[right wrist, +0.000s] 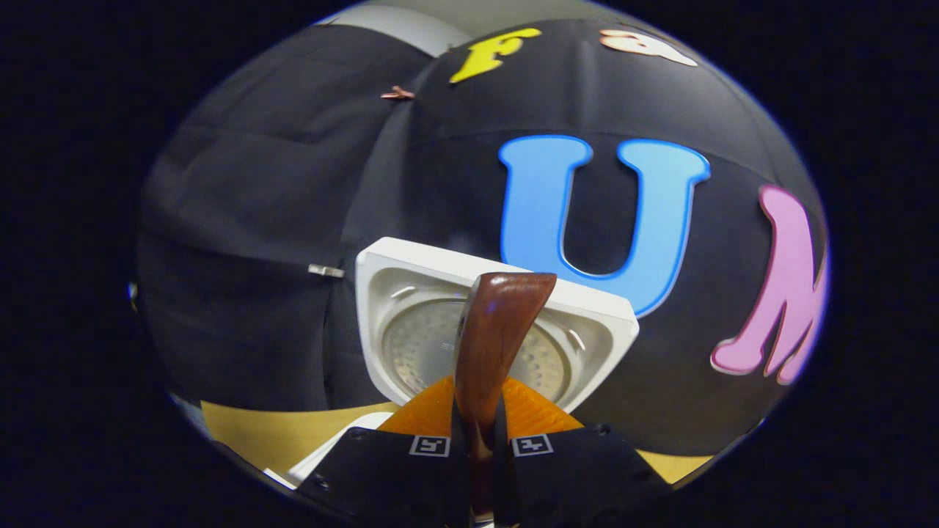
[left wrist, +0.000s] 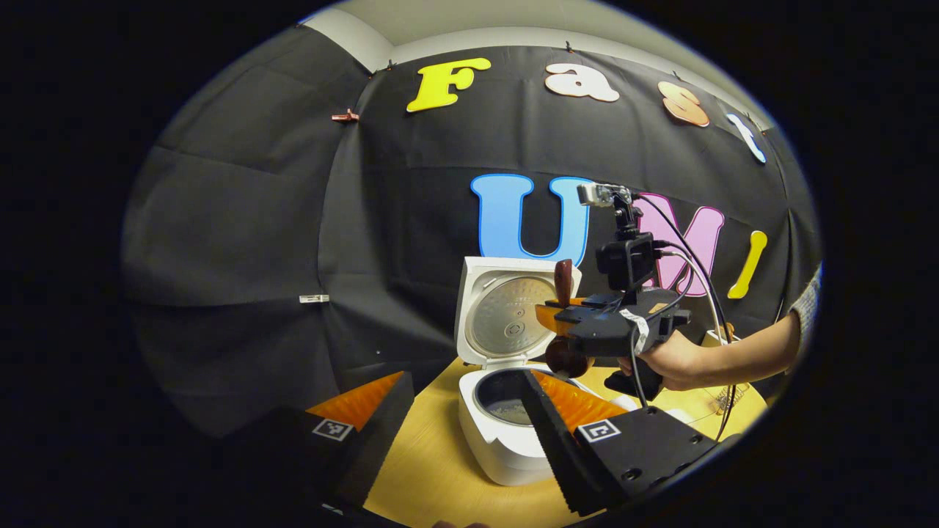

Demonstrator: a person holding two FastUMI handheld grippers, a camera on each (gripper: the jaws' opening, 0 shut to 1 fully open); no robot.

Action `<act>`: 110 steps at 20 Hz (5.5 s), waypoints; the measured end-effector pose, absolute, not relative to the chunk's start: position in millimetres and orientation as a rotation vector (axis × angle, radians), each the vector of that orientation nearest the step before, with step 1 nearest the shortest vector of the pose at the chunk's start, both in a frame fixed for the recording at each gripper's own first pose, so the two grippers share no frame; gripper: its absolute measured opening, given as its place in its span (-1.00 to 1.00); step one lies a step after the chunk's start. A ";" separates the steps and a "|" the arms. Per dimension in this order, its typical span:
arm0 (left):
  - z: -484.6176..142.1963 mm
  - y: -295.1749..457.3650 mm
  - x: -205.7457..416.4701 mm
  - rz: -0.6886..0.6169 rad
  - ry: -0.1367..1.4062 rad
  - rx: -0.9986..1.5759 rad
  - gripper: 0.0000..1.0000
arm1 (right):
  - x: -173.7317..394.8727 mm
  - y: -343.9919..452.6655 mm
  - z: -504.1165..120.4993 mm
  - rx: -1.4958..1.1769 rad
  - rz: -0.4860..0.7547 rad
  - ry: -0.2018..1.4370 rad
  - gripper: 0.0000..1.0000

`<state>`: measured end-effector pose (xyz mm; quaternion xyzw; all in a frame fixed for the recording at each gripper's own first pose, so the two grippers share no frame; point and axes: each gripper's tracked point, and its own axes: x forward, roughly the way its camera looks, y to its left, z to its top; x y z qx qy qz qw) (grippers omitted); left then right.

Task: Close the left gripper, press the button to open the rice cooker; take a wooden spoon from the chopstick holder with the right hand, scoop a spoonful of rice and pour it into the rice cooker, then put the wooden spoon back into the chopstick holder.

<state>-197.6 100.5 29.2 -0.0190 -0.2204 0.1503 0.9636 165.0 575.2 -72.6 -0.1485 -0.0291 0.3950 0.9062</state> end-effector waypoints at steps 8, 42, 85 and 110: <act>30.1 96.1 -197.9 0.302 -0.450 -0.033 0.90 | 138.2 591.6 -74.8 -0.503 0.883 -0.180 -0.69; 82.2 -33.5 -129.4 0.093 -0.445 0.053 0.91 | 238.4 74.5 -70.4 0.893 0.214 0.226 -0.69; 121.1 -73.2 -105.8 0.157 -0.430 0.064 0.91 | 226.3 -143.6 -242.3 0.463 -0.107 0.393 0.60; 281.8 104.5 31.5 0.377 -0.392 -0.038 0.91 | 83.9 -129.5 -124.8 0.288 -0.003 0.203 0.70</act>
